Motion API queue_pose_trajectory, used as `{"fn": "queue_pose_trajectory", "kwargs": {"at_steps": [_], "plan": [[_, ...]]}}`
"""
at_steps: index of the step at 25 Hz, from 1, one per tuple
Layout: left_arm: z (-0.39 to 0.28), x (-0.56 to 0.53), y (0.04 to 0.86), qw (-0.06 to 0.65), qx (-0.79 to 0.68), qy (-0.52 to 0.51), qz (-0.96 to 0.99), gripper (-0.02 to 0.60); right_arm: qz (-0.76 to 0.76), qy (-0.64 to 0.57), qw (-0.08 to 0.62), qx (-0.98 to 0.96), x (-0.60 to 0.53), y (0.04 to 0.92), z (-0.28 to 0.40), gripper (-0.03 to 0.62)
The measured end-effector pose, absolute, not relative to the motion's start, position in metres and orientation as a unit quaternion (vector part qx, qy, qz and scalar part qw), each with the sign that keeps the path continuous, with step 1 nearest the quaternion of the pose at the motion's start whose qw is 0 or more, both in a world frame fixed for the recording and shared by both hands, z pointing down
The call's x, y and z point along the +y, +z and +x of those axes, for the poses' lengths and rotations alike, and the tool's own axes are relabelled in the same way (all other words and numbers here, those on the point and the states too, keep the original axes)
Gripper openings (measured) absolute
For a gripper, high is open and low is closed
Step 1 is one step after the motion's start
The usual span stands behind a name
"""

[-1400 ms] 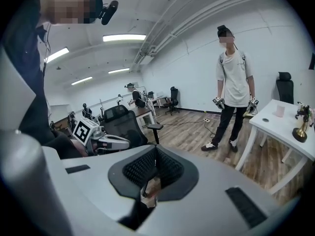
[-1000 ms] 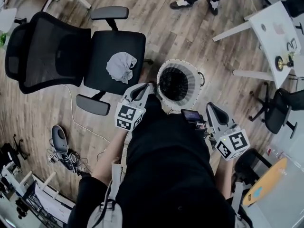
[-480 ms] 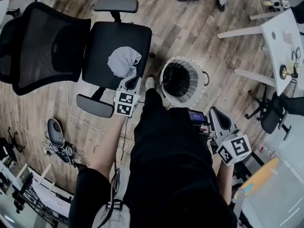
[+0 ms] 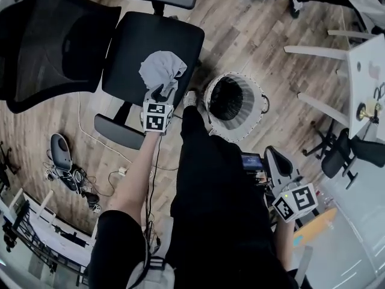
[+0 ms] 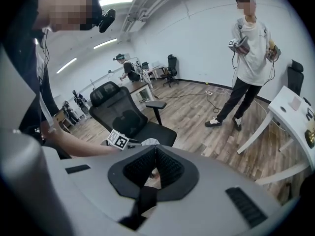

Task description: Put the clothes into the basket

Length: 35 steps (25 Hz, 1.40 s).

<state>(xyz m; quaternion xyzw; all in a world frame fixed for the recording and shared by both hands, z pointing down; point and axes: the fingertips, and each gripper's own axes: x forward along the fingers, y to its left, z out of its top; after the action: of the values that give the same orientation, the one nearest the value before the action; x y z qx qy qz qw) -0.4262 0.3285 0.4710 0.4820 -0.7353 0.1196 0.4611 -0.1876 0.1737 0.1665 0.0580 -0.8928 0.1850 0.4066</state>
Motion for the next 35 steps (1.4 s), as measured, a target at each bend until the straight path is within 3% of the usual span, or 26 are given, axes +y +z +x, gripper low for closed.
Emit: {"fn": "queue_pose_trajectory", "kwargs": {"at_steps": [8, 19, 35], "plan": [[-0.444, 0.353, 0.524, 0.504, -0.737, 0.13, 0.431, 0.274, 0.036, 0.206, 0.433, -0.877, 0.187, 0.188, -0.211, 0.017], [-0.46, 0.352, 0.591, 0.5, -0.734, 0.179, 0.423, 0.394, 0.054, 0.223, 0.47, -0.852, 0.179, 0.216, -0.193, 0.017], [-0.456, 0.373, 0.672, 0.556, -0.712, 0.19, 0.384, 0.4, 0.066, 0.204, 0.501, -0.839, 0.182, 0.232, -0.188, 0.017]]}}
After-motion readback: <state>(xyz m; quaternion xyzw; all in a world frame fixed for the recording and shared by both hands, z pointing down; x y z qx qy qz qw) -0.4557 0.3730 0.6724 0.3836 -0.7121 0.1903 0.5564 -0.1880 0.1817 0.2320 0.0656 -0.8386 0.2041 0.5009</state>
